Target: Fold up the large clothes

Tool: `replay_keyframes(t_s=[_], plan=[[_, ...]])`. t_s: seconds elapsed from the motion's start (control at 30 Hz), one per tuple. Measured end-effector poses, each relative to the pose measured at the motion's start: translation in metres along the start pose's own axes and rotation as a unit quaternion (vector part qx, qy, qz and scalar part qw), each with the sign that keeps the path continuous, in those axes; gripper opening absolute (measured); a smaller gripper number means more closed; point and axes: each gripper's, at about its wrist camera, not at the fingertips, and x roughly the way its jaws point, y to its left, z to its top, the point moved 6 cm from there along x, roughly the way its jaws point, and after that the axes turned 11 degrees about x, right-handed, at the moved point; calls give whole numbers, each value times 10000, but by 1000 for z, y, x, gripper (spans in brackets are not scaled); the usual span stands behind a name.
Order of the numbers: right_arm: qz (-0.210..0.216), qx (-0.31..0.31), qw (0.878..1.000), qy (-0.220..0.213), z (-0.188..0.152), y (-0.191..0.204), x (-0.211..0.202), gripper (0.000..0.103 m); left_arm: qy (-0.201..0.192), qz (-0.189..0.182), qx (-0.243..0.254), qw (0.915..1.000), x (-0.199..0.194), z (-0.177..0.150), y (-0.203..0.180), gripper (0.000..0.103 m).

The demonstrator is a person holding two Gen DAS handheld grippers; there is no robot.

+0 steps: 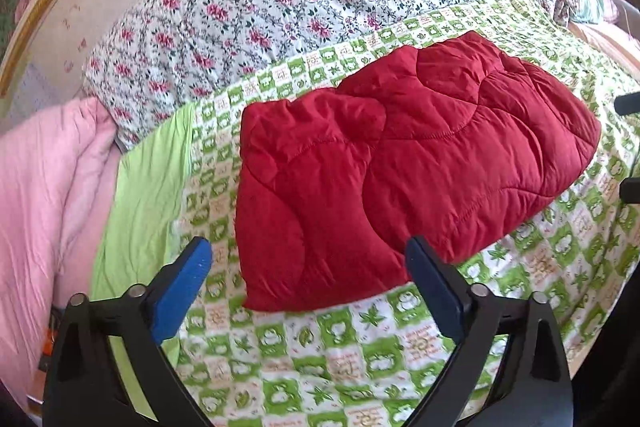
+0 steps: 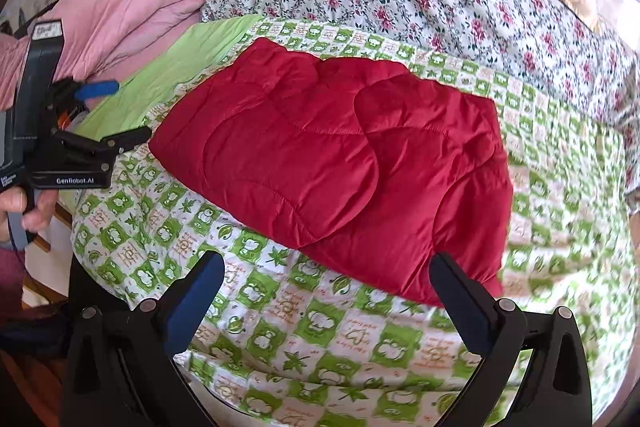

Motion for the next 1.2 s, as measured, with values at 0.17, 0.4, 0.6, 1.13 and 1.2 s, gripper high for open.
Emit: replay_keyframes(t_s=[0.17, 0.4, 0.6, 1.13, 1.2], plan=[[-70, -44, 9998, 157, -1, -9, 16, 103, 191, -124, -92, 9997, 24, -2, -3, 102], [-67, 49, 9992, 380, -1, -22, 48, 103, 468, -468, -313, 9973, 58, -2, -15, 102], [-13, 66, 9986, 533, 7, -25, 71, 103, 560, -698, -501, 9947, 72, 4, -21, 102], [21, 11, 9985, 546, 50, -24, 87, 103, 582, -926, -670, 9917, 77, 27, -6, 102], [17, -17, 9984, 560, 53, -25, 89, 103, 600, -940, -671, 9915, 79, 28, -5, 102]])
